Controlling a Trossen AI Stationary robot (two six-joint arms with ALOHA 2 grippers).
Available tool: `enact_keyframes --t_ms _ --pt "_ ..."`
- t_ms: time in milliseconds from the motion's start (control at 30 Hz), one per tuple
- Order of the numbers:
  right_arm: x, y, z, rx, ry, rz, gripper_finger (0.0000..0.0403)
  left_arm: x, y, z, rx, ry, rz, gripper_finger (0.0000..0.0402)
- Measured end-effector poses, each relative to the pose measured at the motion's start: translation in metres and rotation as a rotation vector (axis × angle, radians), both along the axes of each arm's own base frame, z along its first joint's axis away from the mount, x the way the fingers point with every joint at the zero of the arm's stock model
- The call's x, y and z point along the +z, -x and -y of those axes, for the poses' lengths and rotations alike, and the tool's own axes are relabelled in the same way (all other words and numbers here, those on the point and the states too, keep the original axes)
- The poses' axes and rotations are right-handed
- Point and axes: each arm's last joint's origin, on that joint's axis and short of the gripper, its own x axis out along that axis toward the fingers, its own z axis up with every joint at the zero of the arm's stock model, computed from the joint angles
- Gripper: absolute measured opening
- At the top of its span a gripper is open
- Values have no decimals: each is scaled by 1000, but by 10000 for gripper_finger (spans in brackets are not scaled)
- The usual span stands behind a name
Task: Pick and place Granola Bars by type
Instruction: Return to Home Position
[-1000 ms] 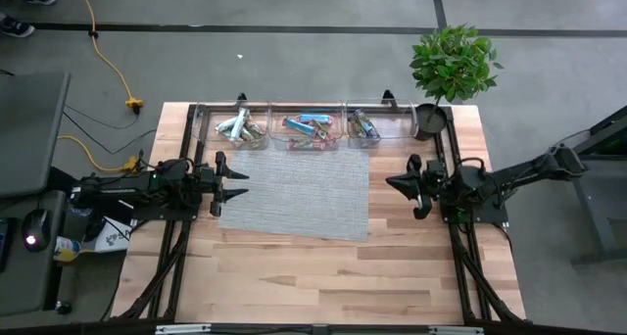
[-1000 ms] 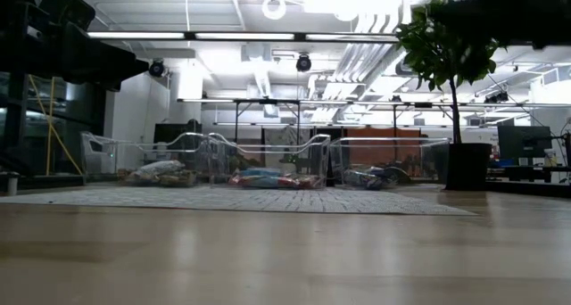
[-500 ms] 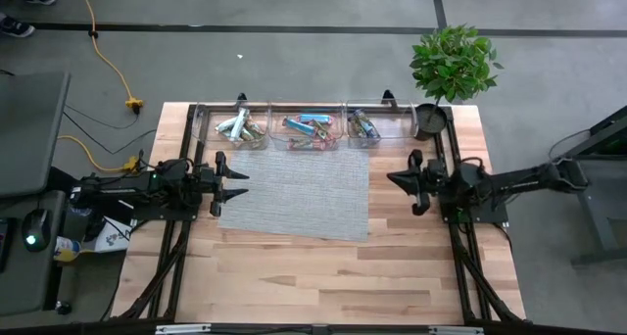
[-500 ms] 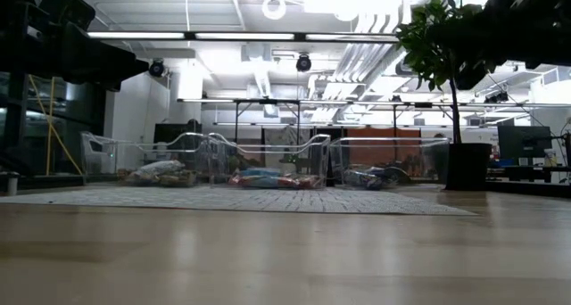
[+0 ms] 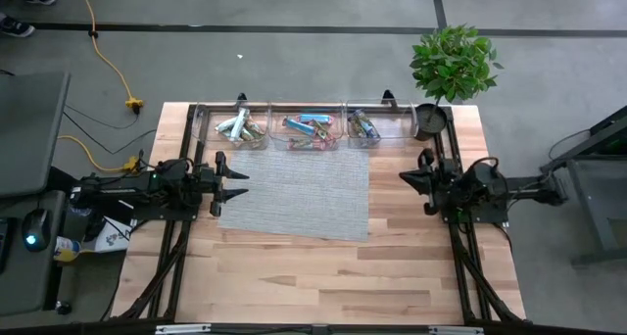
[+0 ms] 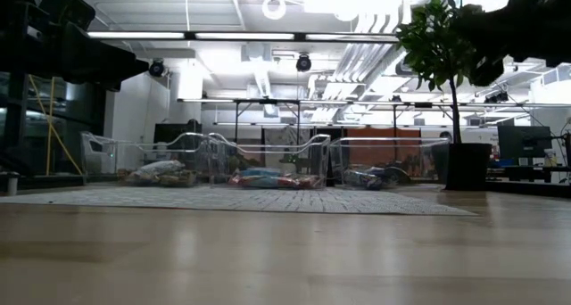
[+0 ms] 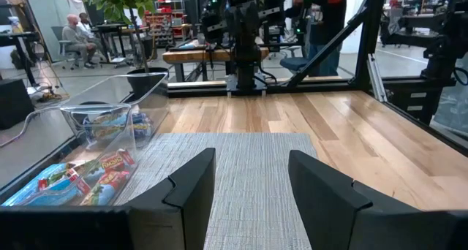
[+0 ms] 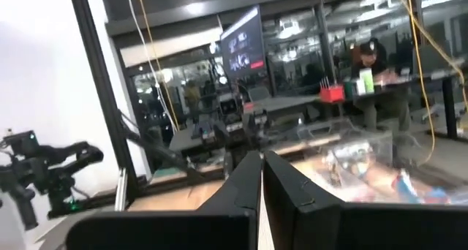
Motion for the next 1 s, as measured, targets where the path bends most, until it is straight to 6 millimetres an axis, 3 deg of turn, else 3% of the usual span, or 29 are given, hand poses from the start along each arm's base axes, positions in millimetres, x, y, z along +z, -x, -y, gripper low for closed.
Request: enact_keyframes --t_ms 400,1000 --pt "-22 -2 -3 109 -78 -230 0 0 0 0 -1 0 -1 172" --pt "-30 -7 -4 124 35 -326 1 0 0 0 0 0 0 172"
